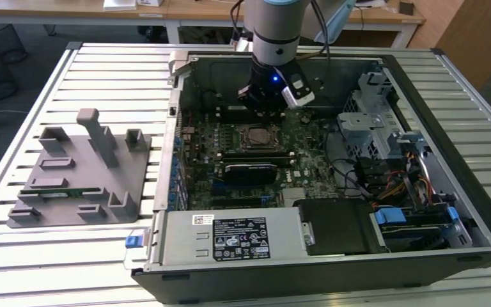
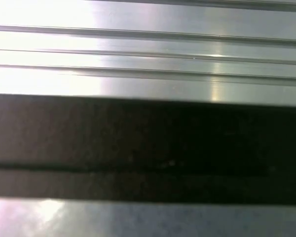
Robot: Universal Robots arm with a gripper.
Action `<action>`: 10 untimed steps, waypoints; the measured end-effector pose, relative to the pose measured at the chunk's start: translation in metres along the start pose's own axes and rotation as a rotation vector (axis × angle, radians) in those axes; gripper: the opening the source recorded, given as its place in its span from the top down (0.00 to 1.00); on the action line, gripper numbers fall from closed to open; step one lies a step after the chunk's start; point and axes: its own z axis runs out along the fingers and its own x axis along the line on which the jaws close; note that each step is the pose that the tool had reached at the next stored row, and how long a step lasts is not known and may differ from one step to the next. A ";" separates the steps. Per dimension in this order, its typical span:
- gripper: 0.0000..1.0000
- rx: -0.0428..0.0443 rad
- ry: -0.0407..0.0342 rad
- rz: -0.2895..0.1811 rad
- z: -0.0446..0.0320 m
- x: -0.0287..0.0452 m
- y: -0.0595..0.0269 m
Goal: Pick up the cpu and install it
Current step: 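Install the first cpu locking lever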
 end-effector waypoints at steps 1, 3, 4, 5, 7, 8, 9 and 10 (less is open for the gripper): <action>0.89 0.0002 0.0001 0.000 0.0002 0.0000 -0.0002; 0.89 0.0013 -0.0001 0.000 0.0009 0.0000 -0.0004; 0.89 0.0023 0.0000 0.000 0.0013 0.0000 -0.0004; 0.89 0.0033 0.0001 0.000 0.0018 0.0000 -0.0005; 0.89 0.0055 0.0001 0.000 0.0025 0.0000 -0.0007; 0.89 0.0070 0.0003 0.000 0.0028 0.0001 -0.0008; 0.89 0.0082 0.0005 0.000 0.0030 0.0001 -0.0009; 0.89 0.0092 0.0006 0.000 0.0033 0.0001 -0.0009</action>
